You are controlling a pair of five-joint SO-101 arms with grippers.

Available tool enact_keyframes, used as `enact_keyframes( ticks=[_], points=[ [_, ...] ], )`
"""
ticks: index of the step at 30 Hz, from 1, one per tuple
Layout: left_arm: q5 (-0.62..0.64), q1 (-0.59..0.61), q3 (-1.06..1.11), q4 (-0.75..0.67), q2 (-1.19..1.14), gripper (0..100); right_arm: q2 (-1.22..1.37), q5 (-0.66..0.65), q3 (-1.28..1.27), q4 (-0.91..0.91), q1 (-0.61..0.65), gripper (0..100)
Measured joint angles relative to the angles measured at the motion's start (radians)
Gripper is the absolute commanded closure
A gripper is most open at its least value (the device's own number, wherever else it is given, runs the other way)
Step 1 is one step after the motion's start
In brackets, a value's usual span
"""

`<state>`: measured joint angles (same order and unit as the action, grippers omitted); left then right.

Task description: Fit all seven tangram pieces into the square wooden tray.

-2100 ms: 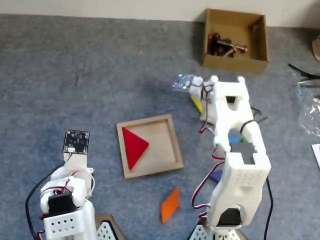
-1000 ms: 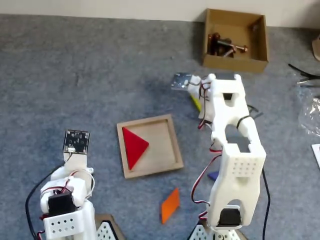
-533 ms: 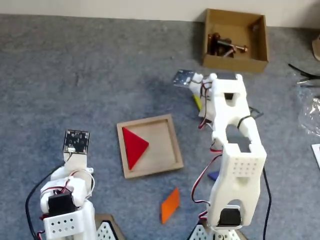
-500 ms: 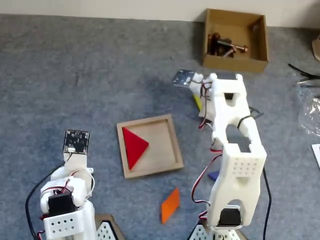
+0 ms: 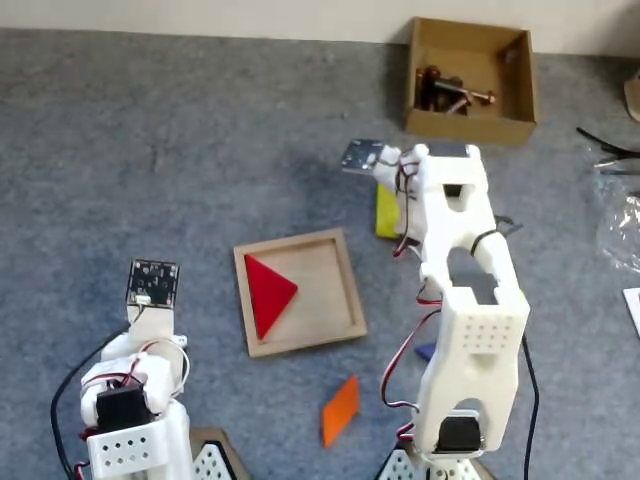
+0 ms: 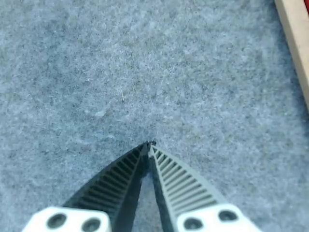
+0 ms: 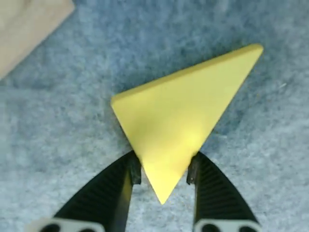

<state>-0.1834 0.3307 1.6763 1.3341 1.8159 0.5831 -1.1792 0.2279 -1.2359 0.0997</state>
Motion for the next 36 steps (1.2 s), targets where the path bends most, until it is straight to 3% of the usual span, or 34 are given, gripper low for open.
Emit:
enact_keyframes(
  ticks=[5,15,32,36],
  points=[
    [0.000,0.000,0.000,0.000,0.000,99,0.000,0.017,0.009,-0.089,0.008,88.5],
    [0.000,0.000,0.000,0.000,0.000,99,0.003,0.279,0.084,-0.230,0.075,88.5],
    [0.000,0.000,0.000,0.000,0.000,99,0.003,0.790,0.152,-0.238,0.129,88.5],
    [0.000,0.000,0.000,0.000,0.000,99,0.003,0.825,0.152,-0.238,0.166,88.5]
  ],
)
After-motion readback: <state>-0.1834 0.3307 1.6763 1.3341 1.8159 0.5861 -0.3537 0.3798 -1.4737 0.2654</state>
